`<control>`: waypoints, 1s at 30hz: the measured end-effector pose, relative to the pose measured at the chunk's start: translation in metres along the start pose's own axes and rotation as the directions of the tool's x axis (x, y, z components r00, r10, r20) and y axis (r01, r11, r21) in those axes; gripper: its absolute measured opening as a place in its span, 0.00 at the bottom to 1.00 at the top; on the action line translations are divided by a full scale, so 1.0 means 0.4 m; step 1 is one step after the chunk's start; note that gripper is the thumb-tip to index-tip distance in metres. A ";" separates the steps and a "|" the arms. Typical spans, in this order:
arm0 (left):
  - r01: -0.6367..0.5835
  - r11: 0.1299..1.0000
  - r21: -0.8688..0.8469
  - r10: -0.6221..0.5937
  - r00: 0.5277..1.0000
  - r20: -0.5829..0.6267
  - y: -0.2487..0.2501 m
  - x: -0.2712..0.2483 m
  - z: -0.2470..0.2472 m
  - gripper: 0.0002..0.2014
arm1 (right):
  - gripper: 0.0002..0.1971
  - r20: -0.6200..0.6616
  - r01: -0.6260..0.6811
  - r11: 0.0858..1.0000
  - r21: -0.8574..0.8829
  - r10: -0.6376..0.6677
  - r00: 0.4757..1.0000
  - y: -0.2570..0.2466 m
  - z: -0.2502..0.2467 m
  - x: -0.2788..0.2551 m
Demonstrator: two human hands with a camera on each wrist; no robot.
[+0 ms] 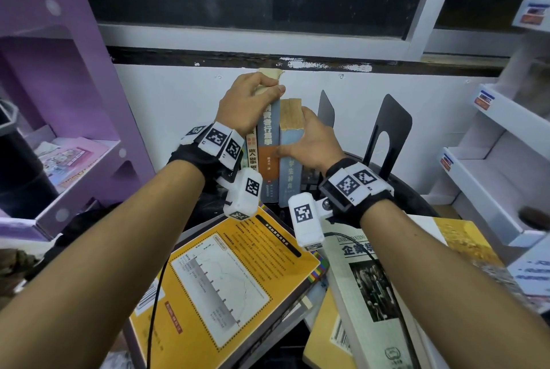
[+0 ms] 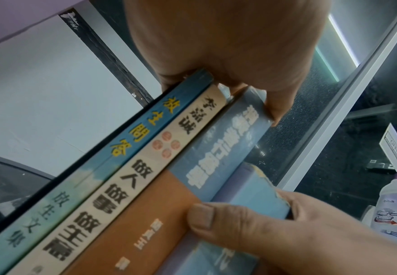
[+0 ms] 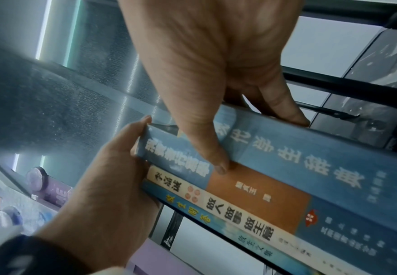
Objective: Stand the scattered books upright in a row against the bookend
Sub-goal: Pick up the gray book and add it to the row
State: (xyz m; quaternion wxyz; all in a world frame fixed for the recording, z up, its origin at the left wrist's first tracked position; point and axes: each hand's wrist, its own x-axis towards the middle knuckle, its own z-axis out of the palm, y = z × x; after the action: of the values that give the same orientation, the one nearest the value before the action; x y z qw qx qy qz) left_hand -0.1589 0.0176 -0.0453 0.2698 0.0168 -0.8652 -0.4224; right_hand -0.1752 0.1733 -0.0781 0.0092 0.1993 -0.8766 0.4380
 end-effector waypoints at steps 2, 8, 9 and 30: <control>-0.002 1.000 0.012 0.002 1.000 -0.003 -0.003 0.000 0.001 0.14 | 0.44 0.012 0.005 1.000 -0.002 -0.005 1.000 0.001 -0.002 0.006; -0.012 0.999 0.029 0.012 1.000 -0.005 -0.006 0.003 0.000 0.16 | 0.49 0.049 0.017 1.000 -0.007 -0.017 0.999 0.005 -0.012 0.019; -0.010 1.000 0.026 0.010 1.000 -0.005 -0.006 0.002 0.000 0.16 | 0.48 0.049 0.019 1.000 -0.006 -0.018 0.999 0.006 -0.009 0.022; 0.001 0.999 0.039 -0.001 1.000 0.009 0.012 -0.010 -0.009 0.16 | 0.48 0.098 0.036 0.999 -0.036 -0.032 0.995 0.012 -0.018 0.031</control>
State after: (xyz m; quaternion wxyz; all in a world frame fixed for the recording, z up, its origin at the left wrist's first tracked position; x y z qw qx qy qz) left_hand -0.1528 0.0192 -0.0419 0.2654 0.0205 -0.8744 -0.4056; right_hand -0.1892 0.1772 -0.0749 -0.0224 0.2350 -0.8806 0.4109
